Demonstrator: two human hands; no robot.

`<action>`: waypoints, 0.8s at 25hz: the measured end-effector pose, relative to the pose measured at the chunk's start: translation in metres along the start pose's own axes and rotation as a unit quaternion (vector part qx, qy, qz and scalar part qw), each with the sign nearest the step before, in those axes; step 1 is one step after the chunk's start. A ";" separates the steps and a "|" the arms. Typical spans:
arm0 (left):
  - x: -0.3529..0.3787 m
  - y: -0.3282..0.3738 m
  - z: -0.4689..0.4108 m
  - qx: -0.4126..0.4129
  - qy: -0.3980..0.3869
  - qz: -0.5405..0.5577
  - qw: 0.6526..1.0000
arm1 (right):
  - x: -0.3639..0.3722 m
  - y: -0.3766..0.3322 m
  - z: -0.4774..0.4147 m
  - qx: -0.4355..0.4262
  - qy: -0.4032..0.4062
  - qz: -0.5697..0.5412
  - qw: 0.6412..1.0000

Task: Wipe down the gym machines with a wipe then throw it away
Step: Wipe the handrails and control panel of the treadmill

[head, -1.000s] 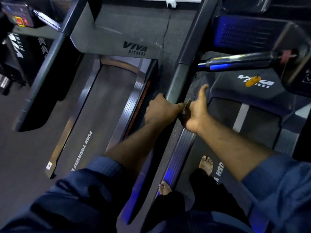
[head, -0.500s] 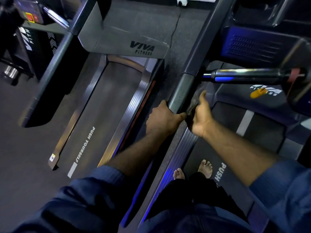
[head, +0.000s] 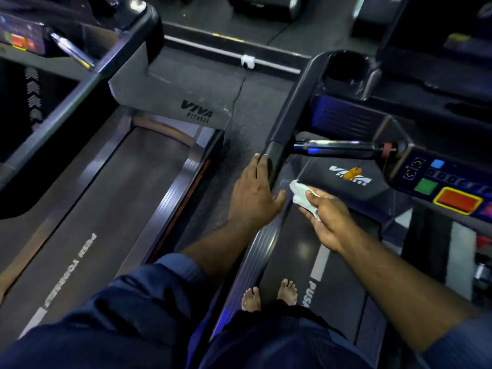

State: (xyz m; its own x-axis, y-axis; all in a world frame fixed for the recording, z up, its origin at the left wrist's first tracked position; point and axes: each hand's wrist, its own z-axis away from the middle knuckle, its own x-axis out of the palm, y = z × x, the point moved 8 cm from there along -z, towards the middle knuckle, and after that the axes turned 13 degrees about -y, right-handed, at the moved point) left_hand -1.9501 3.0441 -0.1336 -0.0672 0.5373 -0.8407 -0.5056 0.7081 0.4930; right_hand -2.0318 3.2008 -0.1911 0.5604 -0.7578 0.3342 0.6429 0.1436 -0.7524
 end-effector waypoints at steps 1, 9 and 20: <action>0.001 0.010 -0.001 0.037 0.009 -0.004 0.999 | -0.004 -0.007 0.010 -0.018 0.002 0.014 1.000; 0.001 0.100 -0.040 0.175 -0.092 0.026 0.980 | -0.052 -0.058 0.084 -0.127 0.110 0.085 0.982; 0.032 0.187 -0.124 0.185 -0.190 -0.029 0.964 | -0.131 -0.139 0.065 -0.199 0.171 0.216 0.941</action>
State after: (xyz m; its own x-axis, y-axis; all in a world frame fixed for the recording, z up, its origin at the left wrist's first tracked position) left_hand -2.1532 3.1369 -0.0961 0.3082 0.5710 -0.7609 -0.1531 0.8192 0.5528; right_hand -2.1607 3.3215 -0.0940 0.4809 -0.8531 -0.2024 0.1093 0.2874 -0.9516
